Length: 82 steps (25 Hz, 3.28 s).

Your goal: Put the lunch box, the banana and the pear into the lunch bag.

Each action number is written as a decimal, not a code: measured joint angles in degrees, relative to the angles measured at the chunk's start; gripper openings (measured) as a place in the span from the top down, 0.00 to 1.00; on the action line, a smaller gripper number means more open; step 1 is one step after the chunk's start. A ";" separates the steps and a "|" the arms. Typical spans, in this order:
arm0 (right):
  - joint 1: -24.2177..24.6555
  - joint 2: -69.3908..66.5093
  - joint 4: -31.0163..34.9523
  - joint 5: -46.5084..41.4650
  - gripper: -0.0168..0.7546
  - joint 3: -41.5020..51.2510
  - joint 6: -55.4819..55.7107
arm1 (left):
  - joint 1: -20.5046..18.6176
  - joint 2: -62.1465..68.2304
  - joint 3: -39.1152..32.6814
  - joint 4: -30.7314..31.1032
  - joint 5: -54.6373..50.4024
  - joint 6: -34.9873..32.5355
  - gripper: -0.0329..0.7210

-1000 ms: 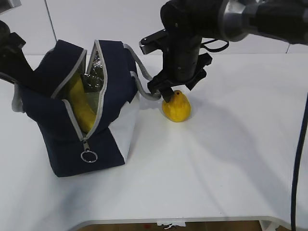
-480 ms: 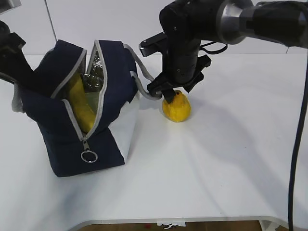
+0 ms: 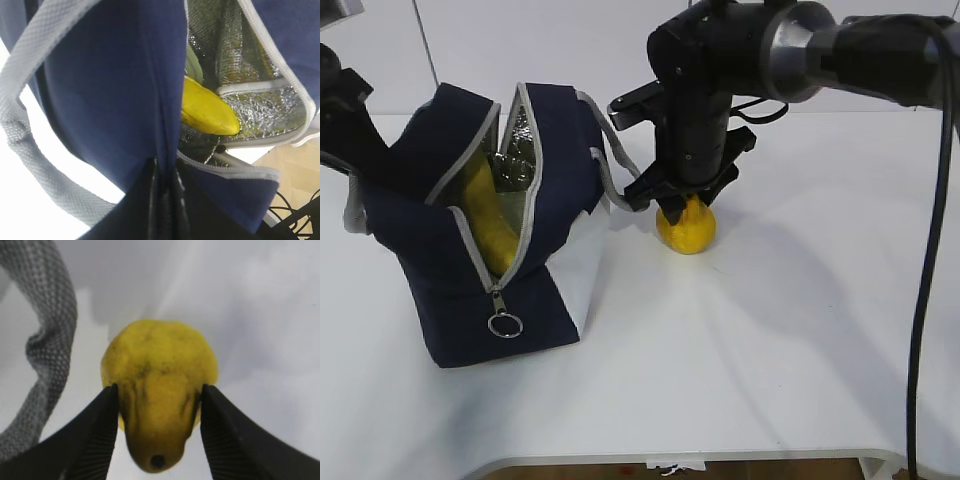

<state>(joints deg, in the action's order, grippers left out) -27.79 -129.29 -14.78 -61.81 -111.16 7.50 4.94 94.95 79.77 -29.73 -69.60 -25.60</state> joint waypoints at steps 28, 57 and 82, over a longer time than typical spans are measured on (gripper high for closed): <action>0.00 11.93 -1.67 -8.63 0.62 -4.70 0.13 | 0.00 0.00 0.00 0.21 0.00 0.00 0.95; 0.12 4.17 45.90 3.81 0.60 -7.52 -11.10 | 0.00 0.00 0.00 -6.41 0.00 0.00 0.95; 0.02 0.77 25.14 -9.75 0.31 -20.85 -5.02 | 0.00 0.00 0.00 -6.45 0.00 0.00 0.95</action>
<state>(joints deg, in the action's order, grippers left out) -27.77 -128.51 10.36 -71.55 -132.01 2.48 4.94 94.95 79.77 -36.18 -69.60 -25.60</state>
